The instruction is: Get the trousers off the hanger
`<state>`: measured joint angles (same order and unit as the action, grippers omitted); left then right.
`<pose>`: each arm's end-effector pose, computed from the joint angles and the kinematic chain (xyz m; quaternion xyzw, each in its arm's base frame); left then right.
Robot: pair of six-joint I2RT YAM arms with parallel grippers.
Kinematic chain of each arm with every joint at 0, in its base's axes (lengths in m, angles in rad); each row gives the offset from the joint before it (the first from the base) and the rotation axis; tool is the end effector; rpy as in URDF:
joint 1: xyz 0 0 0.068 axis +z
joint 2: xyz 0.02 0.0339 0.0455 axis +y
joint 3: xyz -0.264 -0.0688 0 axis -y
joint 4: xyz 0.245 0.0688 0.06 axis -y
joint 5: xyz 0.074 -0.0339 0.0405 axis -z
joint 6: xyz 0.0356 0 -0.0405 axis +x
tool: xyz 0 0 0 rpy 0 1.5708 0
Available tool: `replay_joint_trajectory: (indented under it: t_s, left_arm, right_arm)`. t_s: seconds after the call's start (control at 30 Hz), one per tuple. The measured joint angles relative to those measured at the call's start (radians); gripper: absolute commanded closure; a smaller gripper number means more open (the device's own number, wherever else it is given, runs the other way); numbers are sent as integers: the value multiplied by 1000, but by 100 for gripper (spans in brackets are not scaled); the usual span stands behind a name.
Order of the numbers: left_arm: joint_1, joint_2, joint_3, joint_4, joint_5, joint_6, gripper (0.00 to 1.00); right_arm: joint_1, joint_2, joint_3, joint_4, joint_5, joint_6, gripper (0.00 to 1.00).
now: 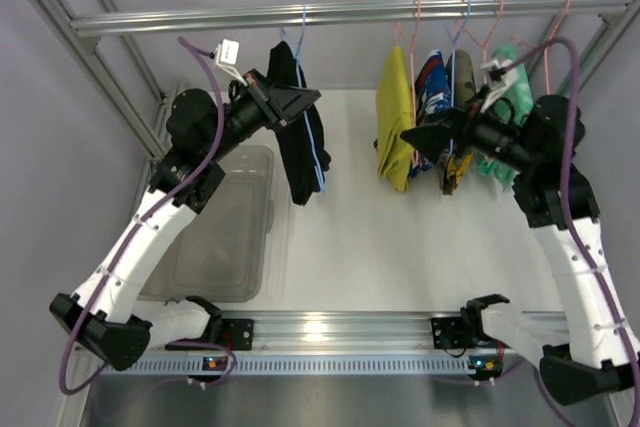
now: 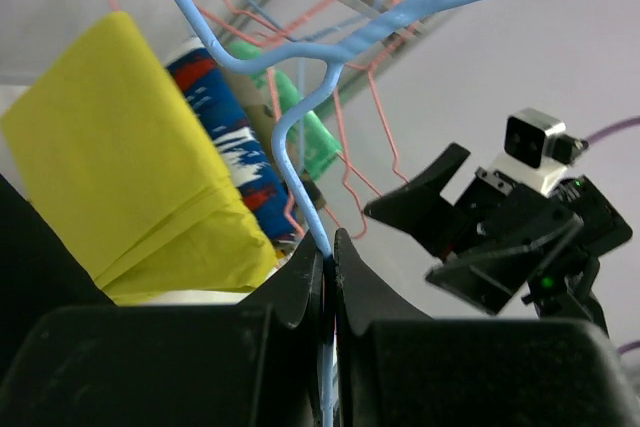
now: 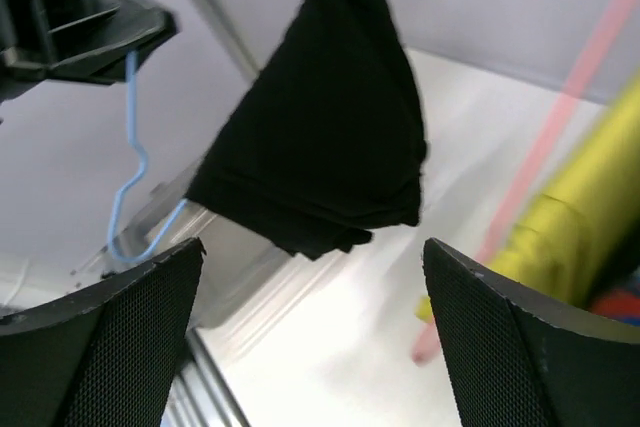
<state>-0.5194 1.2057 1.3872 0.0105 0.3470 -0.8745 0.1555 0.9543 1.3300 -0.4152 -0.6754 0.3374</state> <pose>0.2209 -0.1403 0.4838 0.0205 0.6402 -0.5721 0.5123 0.1694 0.0491 0.4706 -0.1669 0.6983 0.3912 0.5758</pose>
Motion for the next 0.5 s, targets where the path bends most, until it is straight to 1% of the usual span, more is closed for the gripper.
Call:
replay_joint_trajectory:
  t_s: [0.03,0.1,0.17,0.33,0.5]
  left_arm:
    - [17,-9,-9,-11,-10,-13,100]
    - [50,-26,-32,-35,-33,-35,100]
    - [73,-37,-53,-53,-48,-48,100]
    - [96,-53,-73,-104,-53,-64,100]
    - [108,-81,-73,-132,-50,-76,100]
  right_arm:
    - [56,37,17,13,0,6,14]
    - [150,101,48,26,0,21,15]
    - [216,174,102,25,-3,33,16]
    - [337,337,248,65,-17,60,17]
    - [448,430,296,132,-34,88,21]
